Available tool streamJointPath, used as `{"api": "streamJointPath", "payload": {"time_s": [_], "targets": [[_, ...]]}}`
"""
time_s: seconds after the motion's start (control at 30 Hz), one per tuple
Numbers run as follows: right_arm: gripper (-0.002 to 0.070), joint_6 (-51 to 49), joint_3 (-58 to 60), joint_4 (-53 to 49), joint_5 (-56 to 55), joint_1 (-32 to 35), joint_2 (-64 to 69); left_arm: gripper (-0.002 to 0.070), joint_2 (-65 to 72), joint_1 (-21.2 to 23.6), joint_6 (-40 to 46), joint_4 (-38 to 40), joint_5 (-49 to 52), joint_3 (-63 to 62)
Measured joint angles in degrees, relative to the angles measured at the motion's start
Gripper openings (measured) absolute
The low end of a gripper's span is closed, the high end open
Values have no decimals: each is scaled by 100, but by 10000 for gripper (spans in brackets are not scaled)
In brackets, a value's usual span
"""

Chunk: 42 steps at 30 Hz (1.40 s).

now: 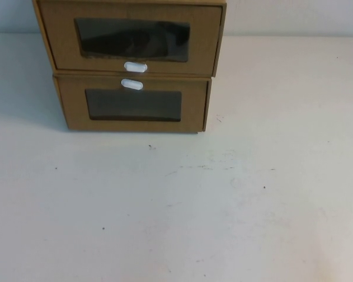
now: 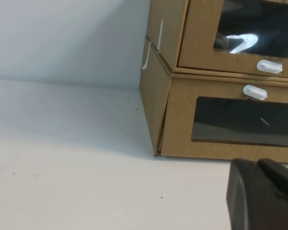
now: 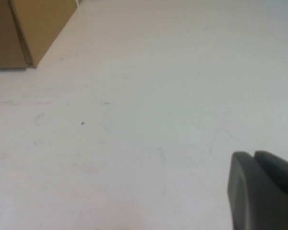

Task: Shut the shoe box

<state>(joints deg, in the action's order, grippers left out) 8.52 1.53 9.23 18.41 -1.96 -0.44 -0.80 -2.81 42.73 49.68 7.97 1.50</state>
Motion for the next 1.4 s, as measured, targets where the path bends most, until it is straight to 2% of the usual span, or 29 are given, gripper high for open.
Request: {"api": "streamJointPath", "payload": {"time_s": [0.9, 0.97, 1.03, 1.1, 1.17, 1.23, 1.3, 1.4], "targets": [[-13, 260, 0, 282, 177, 0, 0, -5, 0, 0, 150, -128, -47, 0], [-13, 260, 0, 282, 177, 0, 0, -5, 0, 0, 108, -622, -121, 0], [-13, 260, 0, 282, 177, 0, 0, -5, 0, 0, -410, -1587, -116, 0], [-13, 260, 0, 282, 177, 0, 0, -5, 0, 0, -1465, -3078, 13, 0], [-13, 260, 0, 296, 177, 0, 0, -5, 0, 0, -2913, -4602, 245, 0], [-13, 260, 0, 349, 177, 0, 0, -5, 0, 0, -3923, -5507, 561, 0], [-13, 260, 0, 410, 177, 0, 0, -5, 0, 0, -4448, -5868, 979, 0], [-13, 270, 0, 441, 190, 0, 0, -5, 0, 0, -4641, -5981, 1298, 0]]}}
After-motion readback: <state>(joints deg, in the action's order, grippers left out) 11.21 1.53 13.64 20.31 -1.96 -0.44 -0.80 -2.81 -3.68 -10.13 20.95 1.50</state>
